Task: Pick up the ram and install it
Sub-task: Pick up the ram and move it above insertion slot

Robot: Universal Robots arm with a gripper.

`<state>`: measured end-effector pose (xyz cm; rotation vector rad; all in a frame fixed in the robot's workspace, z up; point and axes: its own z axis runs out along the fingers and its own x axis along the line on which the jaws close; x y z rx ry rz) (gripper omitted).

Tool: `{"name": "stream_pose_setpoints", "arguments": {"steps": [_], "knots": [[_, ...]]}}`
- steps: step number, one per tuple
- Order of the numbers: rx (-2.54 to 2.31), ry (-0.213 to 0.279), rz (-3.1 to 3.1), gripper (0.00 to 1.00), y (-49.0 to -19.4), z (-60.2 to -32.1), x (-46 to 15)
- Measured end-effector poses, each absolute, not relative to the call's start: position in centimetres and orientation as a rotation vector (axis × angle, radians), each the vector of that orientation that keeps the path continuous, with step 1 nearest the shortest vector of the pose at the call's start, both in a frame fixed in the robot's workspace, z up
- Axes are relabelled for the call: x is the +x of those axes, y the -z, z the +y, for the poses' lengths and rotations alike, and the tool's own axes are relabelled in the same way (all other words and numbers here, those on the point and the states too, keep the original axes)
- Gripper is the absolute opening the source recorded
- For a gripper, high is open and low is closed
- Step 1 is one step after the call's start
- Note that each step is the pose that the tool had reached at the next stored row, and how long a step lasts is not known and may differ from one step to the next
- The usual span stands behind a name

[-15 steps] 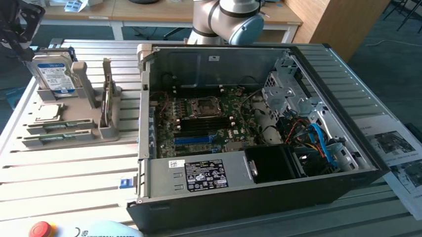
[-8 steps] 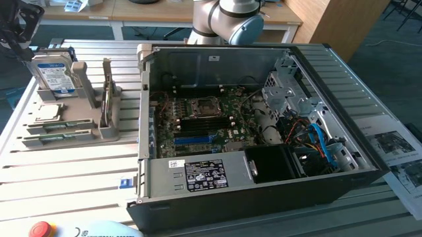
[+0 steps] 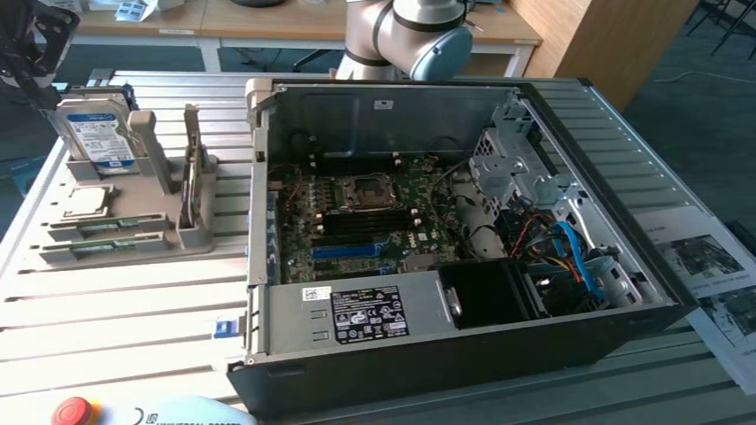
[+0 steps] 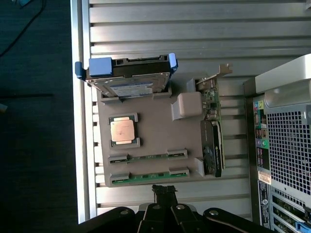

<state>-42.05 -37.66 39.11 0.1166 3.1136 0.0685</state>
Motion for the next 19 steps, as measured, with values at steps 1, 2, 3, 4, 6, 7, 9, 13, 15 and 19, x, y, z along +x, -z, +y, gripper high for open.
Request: {"name": "stream_pose_setpoints", "arguments": {"steps": [1, 2, 3, 4, 6, 7, 9, 13, 15, 19], "knots": [[0.117, -0.068, 3.114, 0.10, -39.12, -37.66, -42.04], [0.116, -0.069, 3.114, 0.10, -39.11, -37.66, -42.05], [0.111, -0.068, 3.114, 0.10, -39.11, -37.66, -42.04], [0.099, -0.069, 3.114, 0.10, -39.11, -37.66, -42.05], [0.077, -0.069, 3.115, 0.10, -39.10, -37.66, -42.04], [0.064, -0.069, 3.116, 0.10, -39.10, -37.66, -42.03], [0.036, -0.069, 3.117, 0.10, -39.08, -37.66, -42.02], [-0.027, -0.070, 3.119, 0.10, -39.07, -37.66, -42.01], [-0.058, -0.070, 3.119, 0.10, -39.06, -37.66, -42.01], [-0.119, -0.071, 3.118, 0.10, -39.06, -37.66, -42.01]]}}
